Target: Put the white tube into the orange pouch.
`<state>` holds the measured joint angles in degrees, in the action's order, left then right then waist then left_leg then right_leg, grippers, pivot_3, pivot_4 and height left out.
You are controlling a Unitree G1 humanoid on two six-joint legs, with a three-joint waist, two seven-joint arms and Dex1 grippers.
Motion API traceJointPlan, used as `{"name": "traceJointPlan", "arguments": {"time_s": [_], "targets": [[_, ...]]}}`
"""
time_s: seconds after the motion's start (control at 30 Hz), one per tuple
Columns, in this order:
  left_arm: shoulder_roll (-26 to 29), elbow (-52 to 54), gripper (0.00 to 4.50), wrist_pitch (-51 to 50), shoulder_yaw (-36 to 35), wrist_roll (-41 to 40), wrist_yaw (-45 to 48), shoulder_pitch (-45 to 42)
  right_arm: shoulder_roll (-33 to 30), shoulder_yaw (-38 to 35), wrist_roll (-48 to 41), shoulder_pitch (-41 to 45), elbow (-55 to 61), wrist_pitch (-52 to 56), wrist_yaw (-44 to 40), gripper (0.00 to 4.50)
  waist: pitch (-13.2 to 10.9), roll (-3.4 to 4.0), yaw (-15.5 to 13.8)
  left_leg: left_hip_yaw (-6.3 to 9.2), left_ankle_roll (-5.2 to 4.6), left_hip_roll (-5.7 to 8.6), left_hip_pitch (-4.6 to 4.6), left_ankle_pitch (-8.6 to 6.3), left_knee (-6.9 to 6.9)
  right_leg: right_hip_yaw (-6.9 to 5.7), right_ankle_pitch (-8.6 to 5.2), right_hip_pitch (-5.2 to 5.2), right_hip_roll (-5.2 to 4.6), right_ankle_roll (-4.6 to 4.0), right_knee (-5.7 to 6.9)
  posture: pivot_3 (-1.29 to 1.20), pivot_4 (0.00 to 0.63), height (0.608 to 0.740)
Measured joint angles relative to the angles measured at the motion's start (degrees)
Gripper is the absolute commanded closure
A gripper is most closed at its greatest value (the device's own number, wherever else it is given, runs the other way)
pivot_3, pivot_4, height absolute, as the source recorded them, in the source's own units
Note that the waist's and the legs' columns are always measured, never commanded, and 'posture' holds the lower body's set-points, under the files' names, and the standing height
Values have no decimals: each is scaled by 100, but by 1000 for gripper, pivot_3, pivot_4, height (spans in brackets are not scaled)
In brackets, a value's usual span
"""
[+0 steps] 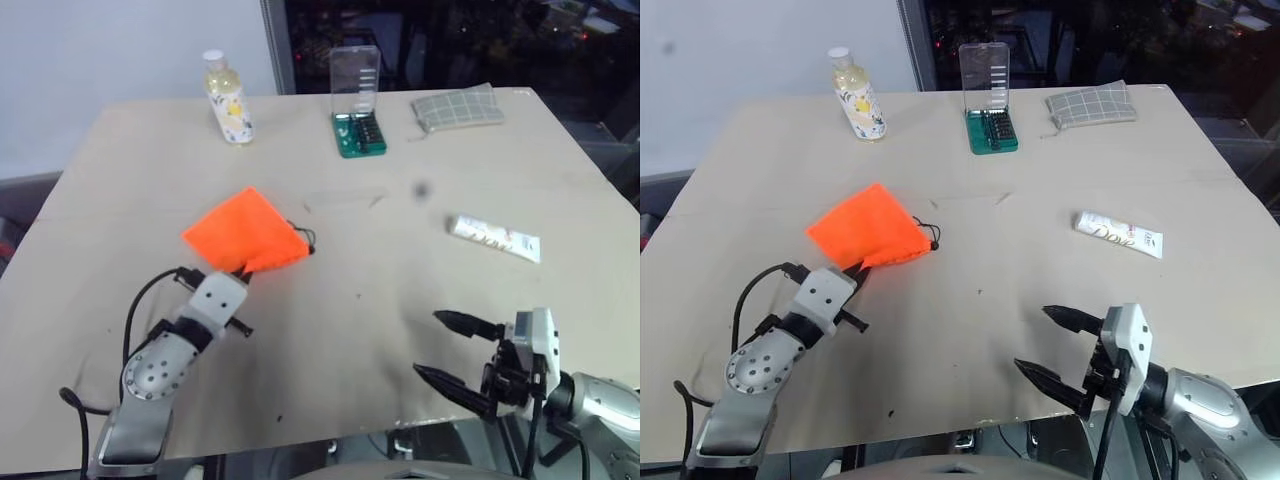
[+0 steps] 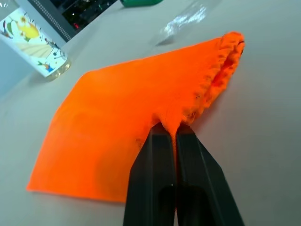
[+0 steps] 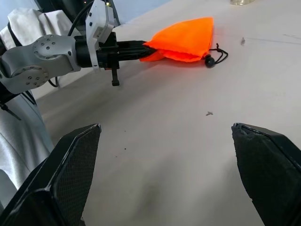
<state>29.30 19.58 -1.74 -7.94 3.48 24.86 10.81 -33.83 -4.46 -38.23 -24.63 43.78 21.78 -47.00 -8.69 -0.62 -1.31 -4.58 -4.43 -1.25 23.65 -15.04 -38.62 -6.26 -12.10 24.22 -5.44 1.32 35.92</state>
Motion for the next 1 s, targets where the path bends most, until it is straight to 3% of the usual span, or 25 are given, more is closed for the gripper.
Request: {"name": "traceJointPlan", "arguments": {"time_s": [0.4, 0.77, 1.0], "targets": [[-18, 1024, 4450, -1369, 190, -1099, 595, -469, 258, 189, 736, 879, -532, -107, 615, 0, 1, -1, 19, 4, -7, 0, -1, 9, -14, -3, 1, -8, 9, 1, 7, 0, 150, 740], [-22, 990, 4450, -3162, -834, -2582, 468, -651, 509, 684, 1467, 1307, -866, -193, 1078, 0, 0, 0, 32, 17, -5, -2, -4, 13, -32, -2, 0, -21, 38, 2, 12, 0, 150, 740], [-121, 906, 4450, -3842, -1025, -3430, 400, -957, 580, 697, 2108, 1778, -1274, -209, 1514, 0, 0, 0, 36, 19, 18, -1, -3, 26, -45, 0, -1, -20, 40, 1, 30, 0, 150, 740]]}}
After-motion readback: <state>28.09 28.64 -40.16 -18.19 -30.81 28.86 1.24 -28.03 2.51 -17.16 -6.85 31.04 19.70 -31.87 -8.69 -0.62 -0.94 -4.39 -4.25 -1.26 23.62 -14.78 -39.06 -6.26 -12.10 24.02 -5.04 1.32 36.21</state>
